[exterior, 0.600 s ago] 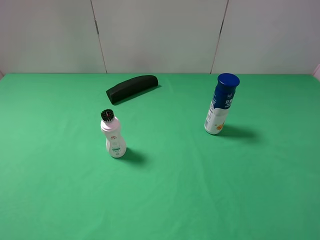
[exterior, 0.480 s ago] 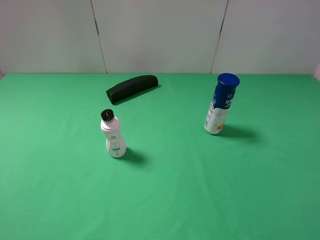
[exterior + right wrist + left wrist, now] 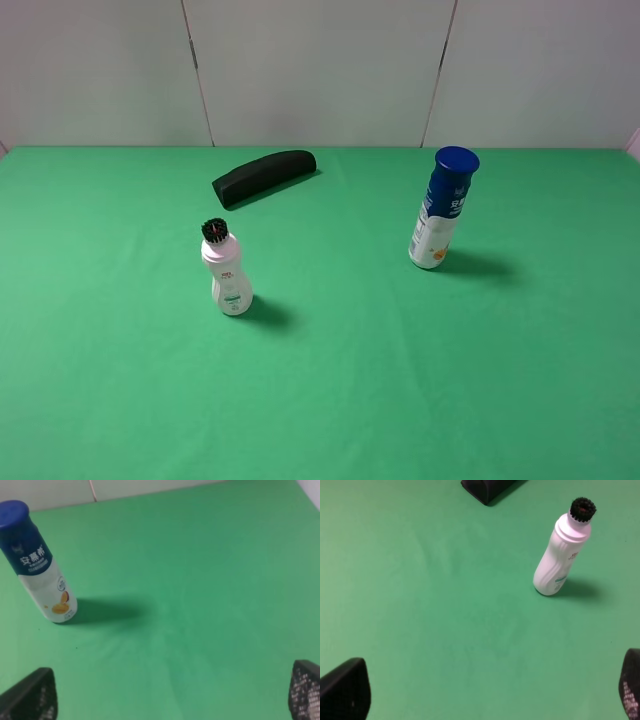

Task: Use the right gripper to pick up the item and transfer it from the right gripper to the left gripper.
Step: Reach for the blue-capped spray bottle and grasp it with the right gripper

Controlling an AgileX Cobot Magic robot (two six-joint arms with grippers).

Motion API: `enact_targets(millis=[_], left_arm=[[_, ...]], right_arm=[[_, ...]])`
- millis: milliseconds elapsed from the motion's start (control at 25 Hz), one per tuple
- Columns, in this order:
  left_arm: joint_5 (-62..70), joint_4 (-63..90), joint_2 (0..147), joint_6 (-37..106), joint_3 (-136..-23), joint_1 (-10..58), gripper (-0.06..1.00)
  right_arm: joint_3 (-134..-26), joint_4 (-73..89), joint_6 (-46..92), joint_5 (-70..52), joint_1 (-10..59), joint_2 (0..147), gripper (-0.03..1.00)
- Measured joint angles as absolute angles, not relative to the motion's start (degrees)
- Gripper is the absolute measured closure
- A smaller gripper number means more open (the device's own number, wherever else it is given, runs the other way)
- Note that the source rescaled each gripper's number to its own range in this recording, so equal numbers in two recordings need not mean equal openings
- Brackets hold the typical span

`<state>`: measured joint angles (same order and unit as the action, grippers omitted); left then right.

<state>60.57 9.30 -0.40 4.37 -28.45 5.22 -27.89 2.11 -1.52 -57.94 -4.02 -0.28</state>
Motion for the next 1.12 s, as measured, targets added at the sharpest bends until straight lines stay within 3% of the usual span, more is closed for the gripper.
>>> enact_targets(millis=[1120], left_arm=[[60.56, 9.3, -0.4, 4.37, -28.45, 5.22, -0.06]], right_arm=[[-27.89, 2.11, -1.52, -57.86, -4.02, -0.28, -0.03]])
